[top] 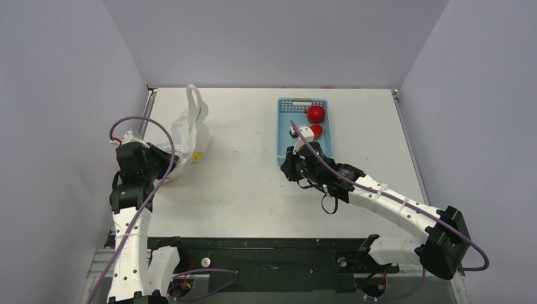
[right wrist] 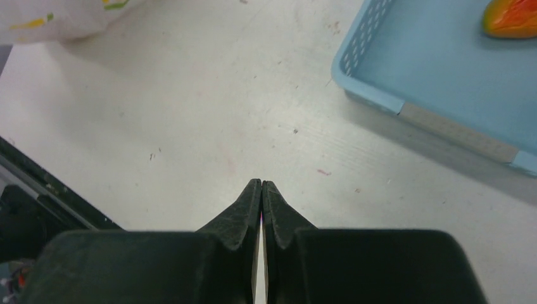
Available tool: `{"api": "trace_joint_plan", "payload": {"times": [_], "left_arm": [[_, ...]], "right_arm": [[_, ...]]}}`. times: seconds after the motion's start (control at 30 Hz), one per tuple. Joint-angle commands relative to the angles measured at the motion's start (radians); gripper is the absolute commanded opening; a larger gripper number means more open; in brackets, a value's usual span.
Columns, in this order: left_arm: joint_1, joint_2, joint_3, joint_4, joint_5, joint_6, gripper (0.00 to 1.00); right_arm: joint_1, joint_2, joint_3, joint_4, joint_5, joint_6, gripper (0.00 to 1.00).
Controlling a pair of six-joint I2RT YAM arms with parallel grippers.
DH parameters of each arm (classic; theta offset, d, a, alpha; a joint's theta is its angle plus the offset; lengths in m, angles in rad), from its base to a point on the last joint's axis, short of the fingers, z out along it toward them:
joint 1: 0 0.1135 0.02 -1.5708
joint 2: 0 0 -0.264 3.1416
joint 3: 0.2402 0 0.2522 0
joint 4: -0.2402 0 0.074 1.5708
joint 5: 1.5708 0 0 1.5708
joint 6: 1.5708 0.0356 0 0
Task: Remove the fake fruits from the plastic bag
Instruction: Adjust the plastic bag at the center of the board.
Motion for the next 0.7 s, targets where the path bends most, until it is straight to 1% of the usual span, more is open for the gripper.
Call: {"api": "trace_joint_plan", "payload": {"times": [0.0,0.1,0.17,0.2,0.23,0.27,0.3,0.37,0.43,0.57,0.67], "left_arm": [[0.007,-0.086,0.006,0.003,0.098,-0.029,0.00],[0.005,-0.137,-0.003,-0.042,0.130,-0.016,0.00],[0.005,-0.170,-0.019,-0.072,0.153,-0.016,0.00],[0.006,-0.192,-0.026,-0.086,0.165,-0.018,0.00],[0.005,-0.203,-0.036,-0.101,0.186,-0.020,0.00],[0.005,-0.221,-0.041,-0.111,0.195,-0.027,0.00],[-0.001,-0.226,-0.047,-0.137,0.208,-0.031,0.00],[-0.011,-0.238,-0.064,-0.163,0.230,-0.050,0.00],[-0.018,-0.256,-0.091,-0.171,0.243,-0.055,0.00],[-0.020,-0.294,-0.136,-0.196,0.209,-0.049,0.00],[-0.021,-0.311,-0.155,-0.203,0.202,-0.046,0.00]], "right_arm": [[0.091,-0.006,0.005,0.037,-0.016,-0.025,0.02],[0.130,0.023,0.036,0.041,-0.018,-0.027,0.10],[0.143,0.050,0.062,0.054,-0.020,-0.025,0.20],[0.147,0.061,0.083,0.059,-0.021,-0.025,0.29],[0.153,0.080,0.096,0.061,-0.022,-0.028,0.33],[0.155,0.090,0.123,0.061,-0.021,-0.028,0.41],[0.156,0.107,0.135,0.062,-0.021,-0.030,0.44],[0.158,0.126,0.167,0.068,-0.006,-0.032,0.63],[0.158,0.138,0.189,0.096,0.017,-0.029,0.68],[0.158,0.172,0.230,0.145,0.049,0.001,0.72],[0.169,0.209,0.245,0.225,0.038,0.021,0.76]]}}
